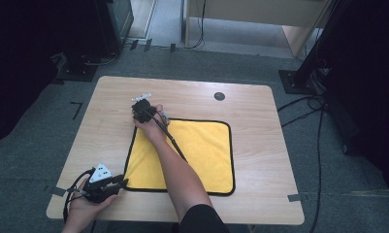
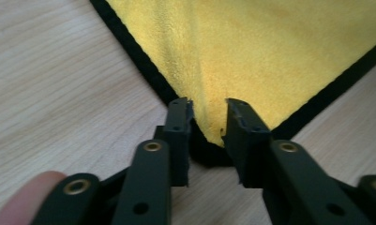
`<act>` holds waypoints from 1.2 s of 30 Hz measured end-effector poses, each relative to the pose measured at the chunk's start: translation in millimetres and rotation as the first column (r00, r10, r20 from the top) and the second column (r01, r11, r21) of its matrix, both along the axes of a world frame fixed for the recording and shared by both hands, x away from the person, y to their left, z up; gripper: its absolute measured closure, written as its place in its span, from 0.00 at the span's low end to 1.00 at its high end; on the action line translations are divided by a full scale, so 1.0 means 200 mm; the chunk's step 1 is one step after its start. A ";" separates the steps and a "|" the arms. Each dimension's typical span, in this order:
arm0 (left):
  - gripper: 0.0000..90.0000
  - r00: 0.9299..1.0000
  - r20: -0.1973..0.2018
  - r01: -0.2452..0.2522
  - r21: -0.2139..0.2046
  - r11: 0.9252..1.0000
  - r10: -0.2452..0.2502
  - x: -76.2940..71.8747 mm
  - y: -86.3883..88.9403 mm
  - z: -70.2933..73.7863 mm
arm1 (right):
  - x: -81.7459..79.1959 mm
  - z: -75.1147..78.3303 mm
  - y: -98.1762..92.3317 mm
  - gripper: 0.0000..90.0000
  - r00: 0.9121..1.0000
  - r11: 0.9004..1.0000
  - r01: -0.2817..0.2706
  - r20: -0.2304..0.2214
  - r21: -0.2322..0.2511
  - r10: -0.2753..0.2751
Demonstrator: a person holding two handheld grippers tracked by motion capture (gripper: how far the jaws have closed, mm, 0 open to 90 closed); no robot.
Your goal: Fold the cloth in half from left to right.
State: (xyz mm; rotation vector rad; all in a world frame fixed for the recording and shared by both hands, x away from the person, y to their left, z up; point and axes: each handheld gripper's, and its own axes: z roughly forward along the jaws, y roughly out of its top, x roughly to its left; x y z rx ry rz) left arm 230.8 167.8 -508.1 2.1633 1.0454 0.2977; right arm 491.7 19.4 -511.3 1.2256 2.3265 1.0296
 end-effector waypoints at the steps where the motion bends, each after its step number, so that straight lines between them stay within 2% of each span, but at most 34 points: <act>1: 0.94 1.000 -0.014 0.000 -0.011 1.000 -0.001 0.00 0.00 0.00 | 0.00 0.00 0.01 0.88 1.000 1.000 -0.006 0.007 -0.013 0.006; 3: 0.97 1.000 -0.030 -0.002 -0.013 1.000 0.002 0.01 0.02 0.01 | 0.00 0.01 0.03 0.91 1.000 1.000 -0.012 0.008 -0.028 0.012; 5: 0.98 0.999 -0.026 -0.019 0.002 1.000 0.019 0.01 0.03 0.02 | 0.01 0.02 0.05 0.94 1.000 1.000 -0.005 -0.016 -0.008 0.005; 7: 0.98 0.999 -0.007 -0.045 -0.004 0.999 0.045 0.00 0.06 0.04 | 0.02 0.04 0.08 0.98 1.000 1.000 0.000 -0.020 0.021 0.001; 9: 0.98 0.996 0.041 -0.072 -0.027 0.997 0.073 0.00 0.10 0.07 | 0.03 0.06 0.11 0.98 1.000 1.000 -0.009 -0.025 0.025 0.009; 11: 0.98 0.991 0.094 -0.090 -0.052 0.995 0.095 -0.02 0.13 0.11 | 0.05 0.10 0.16 0.98 1.000 0.999 -0.028 0.002 0.015 0.028; 12: 0.98 0.987 0.116 -0.100 -0.077 0.992 0.109 -0.03 0.14 0.12 | 0.05 0.12 0.17 0.99 0.999 0.999 -0.032 0.003 0.022 0.032; 15: 0.98 0.978 0.167 -0.104 -0.116 0.988 0.123 -0.05 0.14 0.16 | 0.06 0.19 0.20 0.99 0.999 0.997 -0.037 0.024 0.071 0.035; 18: 0.98 0.969 0.207 -0.097 -0.172 0.980 0.133 -0.07 0.13 0.20 | 0.05 0.28 0.17 0.99 0.997 0.993 -0.052 0.067 0.102 0.045; 20: 0.98 0.965 0.226 -0.090 -0.183 0.979 0.131 -0.08 0.11 0.22 | 0.03 0.33 0.12 0.99 0.995 0.991 -0.061 0.089 0.115 0.051; 23: 0.98 0.965 0.238 -0.065 -0.186 0.980 0.109 -0.09 0.04 0.23 | 0.00 0.39 0.01 0.99 0.991 0.989 -0.059 0.124 0.139 0.042; 25: 0.98 0.968 0.237 -0.039 -0.195 0.980 0.086 -0.09 -0.03 0.24 | -0.02 0.42 -0.10 0.99 0.992 0.984 -0.044 0.122 0.174 0.023; 28: 0.98 0.971 0.236 0.000 -0.182 0.983 0.044 -0.10 -0.16 0.25 | -0.04 0.44 -0.25 0.99 0.994 0.975 -0.031 0.106 0.220 0.008; 32: 0.98 0.974 0.228 0.048 -0.168 0.985 -0.008 -0.09 -0.35 0.26 | -0.07 0.44 -0.47 0.99 0.993 0.974 0.002 0.117 0.228 -0.030; 36: 0.98 0.975 0.214 0.096 -0.160 0.982 -0.061 -0.08 -0.55 0.26 | -0.10 0.44 -0.69 0.99 0.992 0.973 0.032 0.114 0.229 -0.060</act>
